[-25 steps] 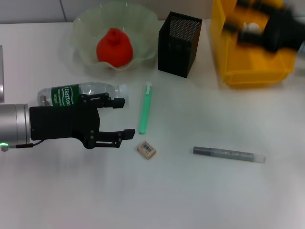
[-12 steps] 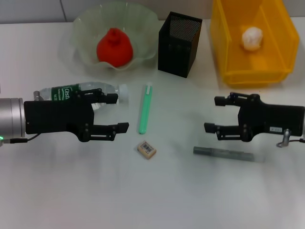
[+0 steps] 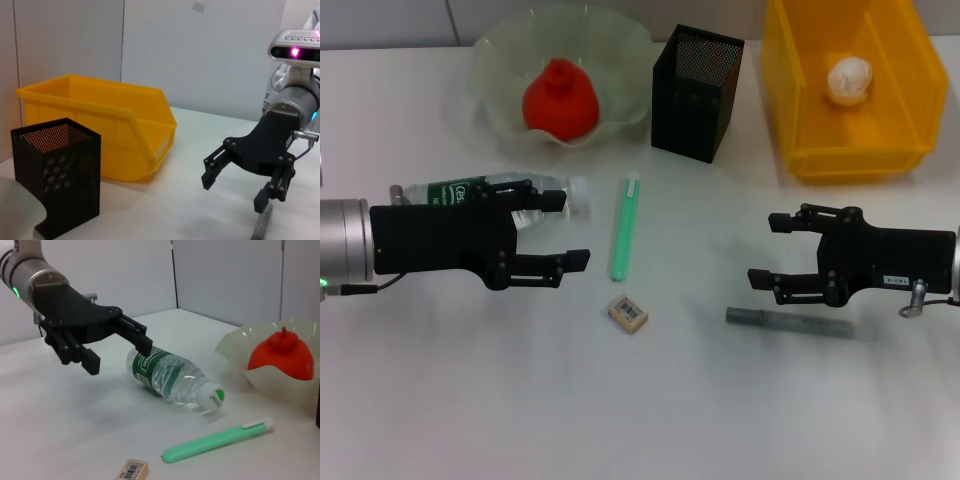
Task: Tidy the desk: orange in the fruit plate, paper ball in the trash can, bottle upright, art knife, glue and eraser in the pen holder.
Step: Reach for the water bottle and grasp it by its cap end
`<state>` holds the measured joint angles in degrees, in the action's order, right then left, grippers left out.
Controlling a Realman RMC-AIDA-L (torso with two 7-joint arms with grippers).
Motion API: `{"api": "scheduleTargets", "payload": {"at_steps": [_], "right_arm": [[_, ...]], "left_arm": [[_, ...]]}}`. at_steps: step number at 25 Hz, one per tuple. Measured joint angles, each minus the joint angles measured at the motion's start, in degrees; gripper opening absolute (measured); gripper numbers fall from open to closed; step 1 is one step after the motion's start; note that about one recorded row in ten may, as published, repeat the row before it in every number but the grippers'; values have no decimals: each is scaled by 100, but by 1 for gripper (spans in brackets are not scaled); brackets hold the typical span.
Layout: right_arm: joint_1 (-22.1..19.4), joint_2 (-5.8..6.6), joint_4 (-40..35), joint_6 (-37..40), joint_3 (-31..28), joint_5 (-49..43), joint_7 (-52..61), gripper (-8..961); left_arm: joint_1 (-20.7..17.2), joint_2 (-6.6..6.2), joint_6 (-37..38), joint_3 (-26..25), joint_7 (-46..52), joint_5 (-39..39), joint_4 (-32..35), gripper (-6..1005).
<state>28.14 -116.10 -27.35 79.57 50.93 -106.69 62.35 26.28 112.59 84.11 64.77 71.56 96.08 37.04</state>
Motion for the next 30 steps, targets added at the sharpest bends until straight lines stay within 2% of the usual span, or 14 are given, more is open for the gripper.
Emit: {"api": "scheduleTargets", "payload": {"at_steps": [6,11,14,15,18,19,20,21,22,23,26,27,28,30], "right_arm": [[-2,0,10,-21,-14,0,-27,826],[-4,-10,8,-25,-22,35,-29,825],[-12,-41,-23,-32,-22,36,-30,825],[-12,-43,-28,-41,-23,36,-30,825],[-15,-52,-29,-63,-57,36,-29,825],[-15,-52,-29,-63,-57,36,-29,825],[-17,-52,-28,-64,-70,36,-28,825],[-17,-52,-25,-64,-76,36,-28,825],[-18,-53,-20,-64,-80,36,-29,825],[-18,-53,-20,-64,-80,36,-29,825],[-45,-53,-17,-65,-83,36,-28,825],[-56,-53,-19,-65,-84,35,-28,826],[-62,-53,-23,-65,-83,35,-28,826],[-74,-53,-29,-65,-83,34,-28,826]], "left_arm": [[1,68,-19,-1,216,9,307,738],[163,144,-168,-6,1166,312,1107,735],[431,147,-238,-27,1908,889,1508,733],[636,144,-245,-69,2395,1299,1784,733],[860,156,-299,-109,2957,1957,2130,731],[860,156,-299,-109,2957,1957,2130,730],[969,188,-333,-127,3162,2326,2244,730],[969,188,-333,-127,3162,2326,2244,729],[1197,277,-361,-144,3450,2998,2342,729],[1197,277,-361,-144,3450,2998,2342,728],[1454,456,-369,-113,3597,3786,2383,726],[1454,456,-369,-113,3597,3786,2383,726],[1537,524,-386,-92,3613,4064,2381,725],[1537,524,-386,-92,3613,4064,2381,724]]}}
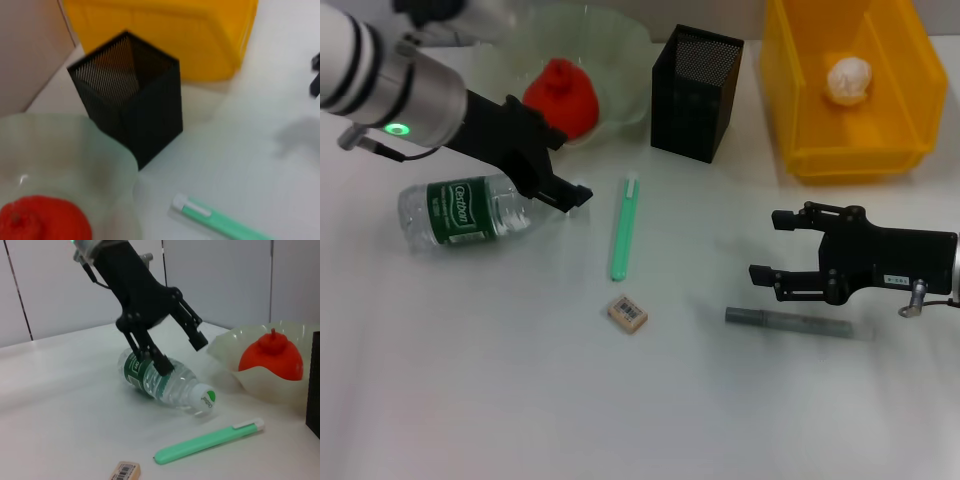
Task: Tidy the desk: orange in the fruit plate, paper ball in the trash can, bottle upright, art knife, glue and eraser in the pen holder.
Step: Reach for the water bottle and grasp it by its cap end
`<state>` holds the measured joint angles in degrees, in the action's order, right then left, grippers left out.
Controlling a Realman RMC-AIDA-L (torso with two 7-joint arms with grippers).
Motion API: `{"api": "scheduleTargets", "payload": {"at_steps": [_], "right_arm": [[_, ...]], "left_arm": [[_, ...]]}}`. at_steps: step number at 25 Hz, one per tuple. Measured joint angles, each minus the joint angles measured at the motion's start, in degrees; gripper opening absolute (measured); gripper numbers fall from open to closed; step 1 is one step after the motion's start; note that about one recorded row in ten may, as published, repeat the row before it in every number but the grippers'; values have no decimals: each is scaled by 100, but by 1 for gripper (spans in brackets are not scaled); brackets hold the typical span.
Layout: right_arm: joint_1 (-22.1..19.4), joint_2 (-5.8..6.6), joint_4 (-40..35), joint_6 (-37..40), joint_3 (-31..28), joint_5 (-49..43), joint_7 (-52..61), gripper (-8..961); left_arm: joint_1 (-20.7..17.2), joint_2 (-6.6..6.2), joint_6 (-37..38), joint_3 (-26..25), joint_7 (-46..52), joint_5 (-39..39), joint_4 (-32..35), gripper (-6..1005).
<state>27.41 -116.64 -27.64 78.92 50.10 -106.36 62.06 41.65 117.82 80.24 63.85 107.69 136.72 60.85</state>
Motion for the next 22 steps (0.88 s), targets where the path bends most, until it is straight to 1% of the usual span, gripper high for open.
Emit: {"api": "scheduleTargets", "payload": {"at_steps": [1,2,3,4,6,7,12,13,14,15,17,22], "right_arm": [[-10,0,0,0,0,-1,3,826],[-20,0,0,0,0,-2,7,826],[-31,0,0,0,0,-7,6,826],[-41,1,-2,0,0,-12,6,826],[-52,1,-10,0,0,-25,4,826],[-53,1,-14,0,0,-29,3,826],[-52,1,-15,1,0,-30,1,825],[-50,1,-14,1,0,-30,1,825],[-46,1,-14,0,0,-30,0,825],[-46,1,-14,0,0,-30,0,825],[-38,4,-14,0,0,-30,0,825],[-27,8,-13,0,0,-32,-1,826]], "left_arm": [[76,59,-58,42,26,216,-30,724],[76,59,-58,42,26,216,-30,723],[168,72,-441,525,215,435,-224,722],[151,69,-674,783,258,448,-265,722],[151,69,-674,783,258,448,-265,721],[124,69,-1022,1101,269,462,-397,720],[186,91,-1472,1285,297,645,-756,717],[187,95,-1525,1343,315,681,-781,717],[174,103,-1684,1507,373,746,-818,716],[174,103,-1684,1507,373,746,-818,716],[146,107,-1848,1688,422,763,-855,714],[147,109,-2004,1833,429,768,-936,712]]}}
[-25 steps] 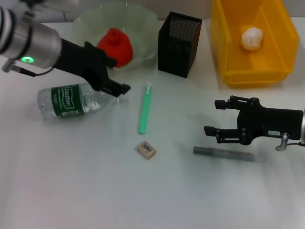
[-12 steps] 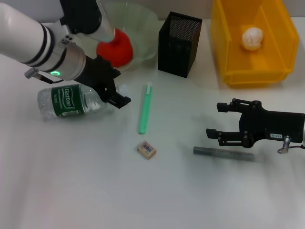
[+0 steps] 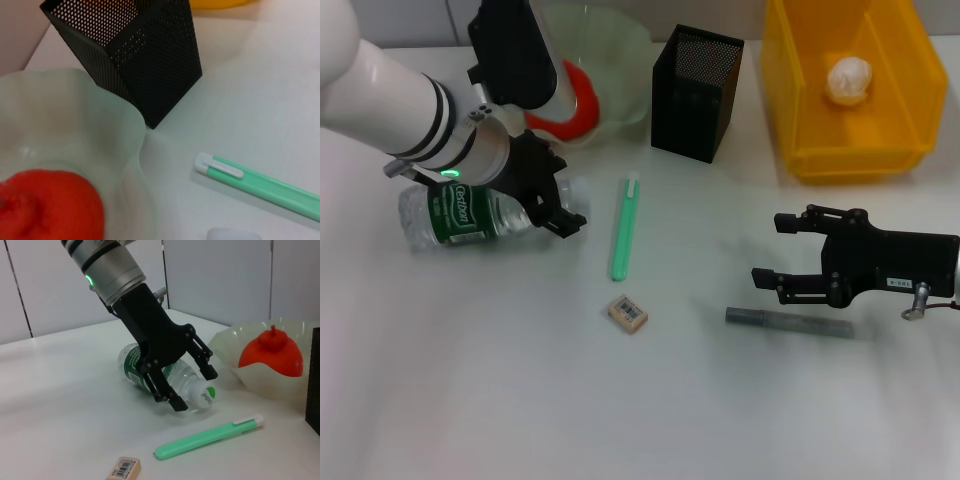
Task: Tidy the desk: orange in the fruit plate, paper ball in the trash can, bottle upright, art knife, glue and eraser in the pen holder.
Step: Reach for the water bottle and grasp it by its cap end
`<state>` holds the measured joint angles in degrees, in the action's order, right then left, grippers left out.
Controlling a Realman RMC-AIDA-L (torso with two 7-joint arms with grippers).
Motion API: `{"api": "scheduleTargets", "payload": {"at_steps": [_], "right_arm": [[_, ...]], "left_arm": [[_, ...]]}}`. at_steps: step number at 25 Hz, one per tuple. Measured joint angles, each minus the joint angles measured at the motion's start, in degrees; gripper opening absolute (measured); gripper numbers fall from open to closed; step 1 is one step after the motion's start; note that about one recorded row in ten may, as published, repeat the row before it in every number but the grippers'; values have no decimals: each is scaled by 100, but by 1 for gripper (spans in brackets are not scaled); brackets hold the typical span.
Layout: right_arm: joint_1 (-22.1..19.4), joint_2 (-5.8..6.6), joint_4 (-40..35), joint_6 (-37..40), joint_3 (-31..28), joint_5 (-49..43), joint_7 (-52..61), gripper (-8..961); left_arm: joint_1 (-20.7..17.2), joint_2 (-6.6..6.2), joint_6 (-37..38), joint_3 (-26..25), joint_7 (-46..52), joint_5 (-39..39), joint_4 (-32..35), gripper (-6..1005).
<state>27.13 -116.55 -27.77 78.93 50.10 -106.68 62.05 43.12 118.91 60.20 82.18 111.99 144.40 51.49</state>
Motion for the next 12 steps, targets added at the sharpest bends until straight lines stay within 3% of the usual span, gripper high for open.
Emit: {"api": "scheduleTargets", "payload": {"at_steps": [12], "right_arm": [[11,1,0,0,-7,20,0,826]], "left_arm": [[-10,18,-259,276,21,9,-90,705]]}}
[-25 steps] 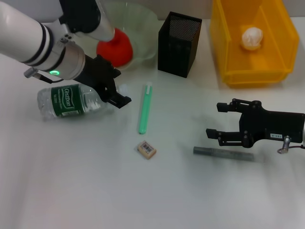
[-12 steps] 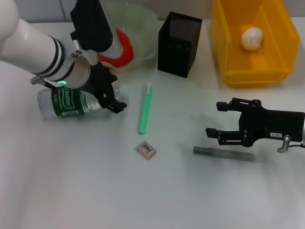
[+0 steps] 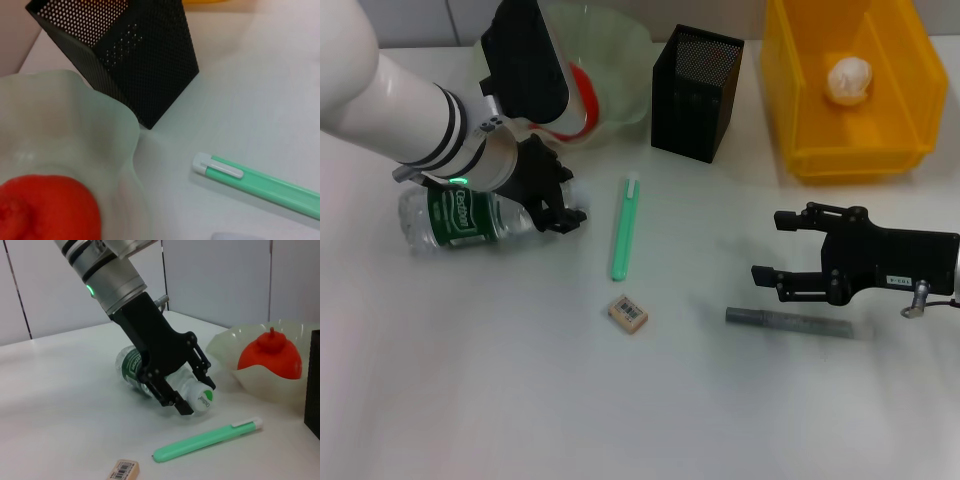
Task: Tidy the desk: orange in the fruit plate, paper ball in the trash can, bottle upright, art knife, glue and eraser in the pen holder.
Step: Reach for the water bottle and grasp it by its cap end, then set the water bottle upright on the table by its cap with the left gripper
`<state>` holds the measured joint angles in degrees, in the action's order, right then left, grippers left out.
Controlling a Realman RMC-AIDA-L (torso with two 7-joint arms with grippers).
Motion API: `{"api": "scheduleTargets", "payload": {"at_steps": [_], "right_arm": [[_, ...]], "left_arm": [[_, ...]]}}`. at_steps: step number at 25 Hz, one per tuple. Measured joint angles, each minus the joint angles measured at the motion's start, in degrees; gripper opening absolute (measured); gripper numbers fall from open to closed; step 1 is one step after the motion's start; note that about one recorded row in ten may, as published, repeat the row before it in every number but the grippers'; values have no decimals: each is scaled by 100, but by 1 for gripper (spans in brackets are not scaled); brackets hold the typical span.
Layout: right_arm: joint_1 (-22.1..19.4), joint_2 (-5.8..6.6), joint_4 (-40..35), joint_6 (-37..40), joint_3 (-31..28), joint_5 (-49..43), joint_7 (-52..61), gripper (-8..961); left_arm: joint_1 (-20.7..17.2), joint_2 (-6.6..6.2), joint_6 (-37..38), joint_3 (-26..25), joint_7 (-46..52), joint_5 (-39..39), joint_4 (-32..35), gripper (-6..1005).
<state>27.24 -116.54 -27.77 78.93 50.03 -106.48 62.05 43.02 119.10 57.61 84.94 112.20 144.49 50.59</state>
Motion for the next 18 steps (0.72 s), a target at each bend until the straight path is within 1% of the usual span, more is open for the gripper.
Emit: {"api": "scheduleTargets", "payload": {"at_steps": [3,8,13,15,18], "right_arm": [[0,0,0,0,-2,3,0,826],[4,0,0,0,-53,5,18,825],[9,0,0,0,-72,5,27,825],[9,0,0,0,-72,5,34,825],[2,0,0,3,-72,5,40,825]], "left_arm": [[4,0,-3,1,8,0,0,703],[-6,-2,77,-48,153,-34,109,460],[-113,-22,217,-137,331,-72,400,451],[-190,-36,374,-278,372,-169,575,450],[-279,-50,686,-634,373,-421,826,452]]}}
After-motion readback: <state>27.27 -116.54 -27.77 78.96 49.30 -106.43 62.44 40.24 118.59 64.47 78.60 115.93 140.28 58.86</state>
